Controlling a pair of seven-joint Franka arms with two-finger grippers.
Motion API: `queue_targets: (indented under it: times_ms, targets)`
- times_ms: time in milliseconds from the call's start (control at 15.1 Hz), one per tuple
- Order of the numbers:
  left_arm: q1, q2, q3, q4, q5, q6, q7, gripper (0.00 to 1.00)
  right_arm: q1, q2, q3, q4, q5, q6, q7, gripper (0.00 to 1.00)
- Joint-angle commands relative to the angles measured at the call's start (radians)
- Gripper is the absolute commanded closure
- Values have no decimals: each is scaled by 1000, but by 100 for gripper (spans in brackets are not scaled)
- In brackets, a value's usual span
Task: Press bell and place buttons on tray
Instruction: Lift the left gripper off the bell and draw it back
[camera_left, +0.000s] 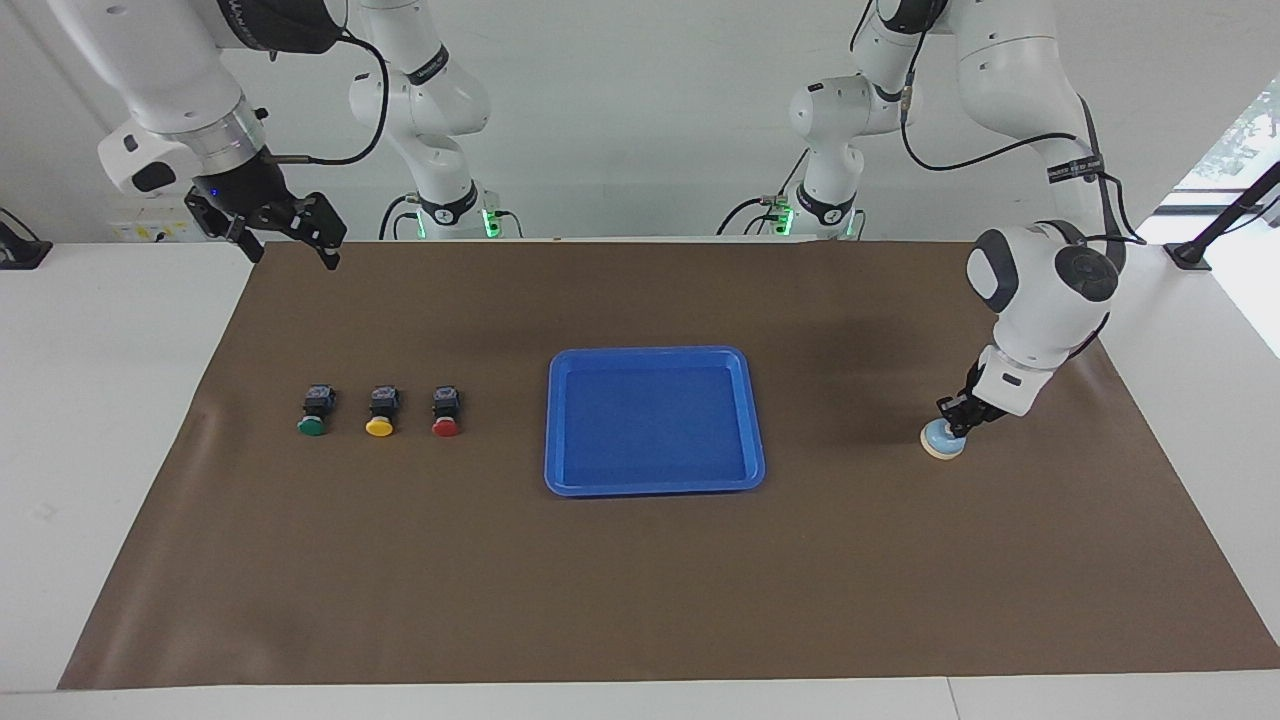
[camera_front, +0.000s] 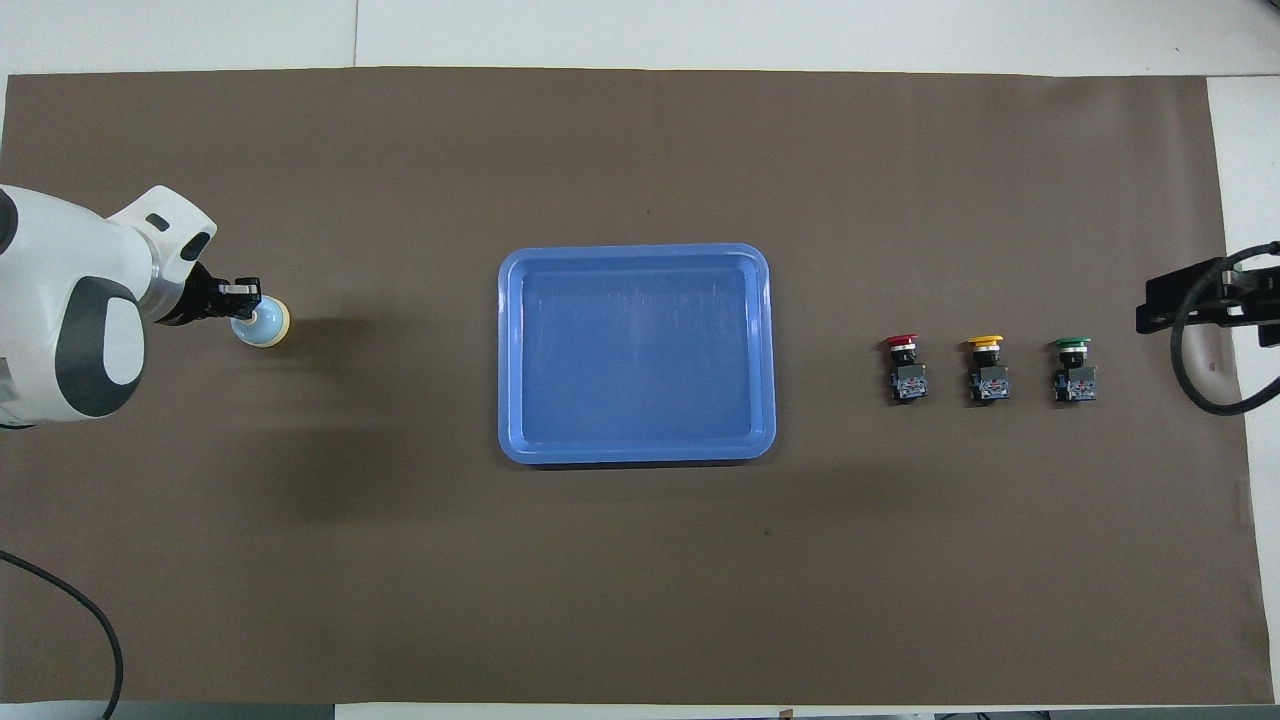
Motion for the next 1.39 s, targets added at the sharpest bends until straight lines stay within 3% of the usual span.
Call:
queue_targets:
  times_ms: [0,133,398,663,729,795,862,1061,1326]
  targets:
    - [-10,45,4,-4,-3,38,2,100,-14,-14,9,-19,7,7,-20,0]
    - [-15,43,4,57,-3,-52,-1,100,-14,-14,9,-19,7,7,-22,0]
    - [-28,13,-4,263,-5,-372,-9,100,-14,-14,9,-19,7,7,-20,0]
    - [-45,-99,-4,282,-5,-540,-9,100,-14,-14,9,-19,7,7,-22,0]
    - [-47,-131,-4,280,-5,-568,-9,79,-14,-14,9,-19,7,7,-20,0]
    - [-48,-163,-4,272,-5,-594,-7,33,-14,-14,9,-19,7,7,-22,0]
    - [-65,-197,-6,269,-5,-635,-9,0,-14,-14,9,-19,7,7,-22,0]
    - [-78,-269,-4,268,0,-740,-7,0,-14,-14,9,-19,7,7,-22,0]
    - [-90,-285,-4,249,-3,-758,-21,0,-14,-14,9,-19,7,7,-20,0]
